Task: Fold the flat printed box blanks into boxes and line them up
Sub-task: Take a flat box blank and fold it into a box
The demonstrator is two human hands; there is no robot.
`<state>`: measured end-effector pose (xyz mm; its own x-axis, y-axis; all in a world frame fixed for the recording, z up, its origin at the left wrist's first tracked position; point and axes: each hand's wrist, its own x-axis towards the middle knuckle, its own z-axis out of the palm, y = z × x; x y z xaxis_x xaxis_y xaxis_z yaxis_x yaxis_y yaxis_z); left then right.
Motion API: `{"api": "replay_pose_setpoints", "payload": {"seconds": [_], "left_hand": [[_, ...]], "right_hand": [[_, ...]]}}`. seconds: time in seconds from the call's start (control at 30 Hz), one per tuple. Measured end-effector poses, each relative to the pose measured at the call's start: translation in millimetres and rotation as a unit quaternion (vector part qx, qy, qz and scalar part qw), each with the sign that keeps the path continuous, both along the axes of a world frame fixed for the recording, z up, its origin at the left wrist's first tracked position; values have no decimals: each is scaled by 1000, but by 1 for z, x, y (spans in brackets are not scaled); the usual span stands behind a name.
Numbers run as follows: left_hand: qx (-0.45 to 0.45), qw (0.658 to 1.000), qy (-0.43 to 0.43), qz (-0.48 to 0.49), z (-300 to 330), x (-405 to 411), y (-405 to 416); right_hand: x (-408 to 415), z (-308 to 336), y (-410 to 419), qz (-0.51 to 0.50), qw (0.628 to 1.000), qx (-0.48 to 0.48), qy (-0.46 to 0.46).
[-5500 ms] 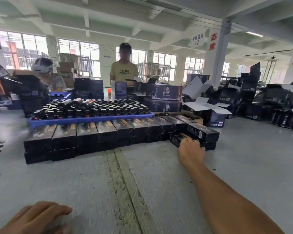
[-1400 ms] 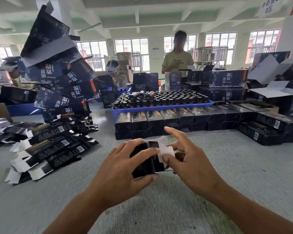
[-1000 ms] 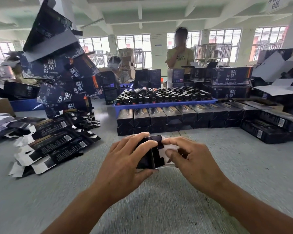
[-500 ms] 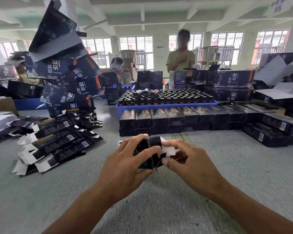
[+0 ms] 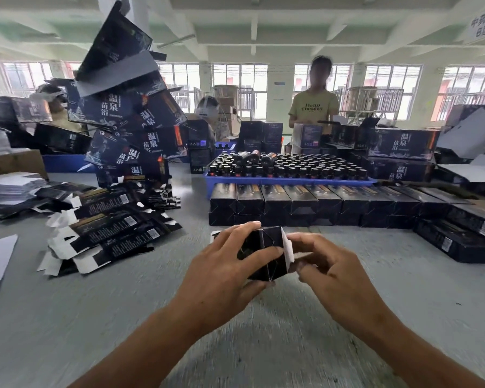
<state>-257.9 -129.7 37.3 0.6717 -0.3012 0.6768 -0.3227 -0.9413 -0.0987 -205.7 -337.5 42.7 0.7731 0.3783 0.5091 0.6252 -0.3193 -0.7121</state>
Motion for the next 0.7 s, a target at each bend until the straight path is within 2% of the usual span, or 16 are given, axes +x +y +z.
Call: {"api": "replay_pose_setpoints", "payload": {"seconds": [0.37, 0.7], "left_hand": [[-74, 997, 6, -14, -1, -1, -9], [-72, 997, -3, -35, -4, -1, -12]], "right_hand": [[2, 0, 1, 26, 994, 67, 79], [-1, 1, 3, -30, 998, 52, 34]]}}
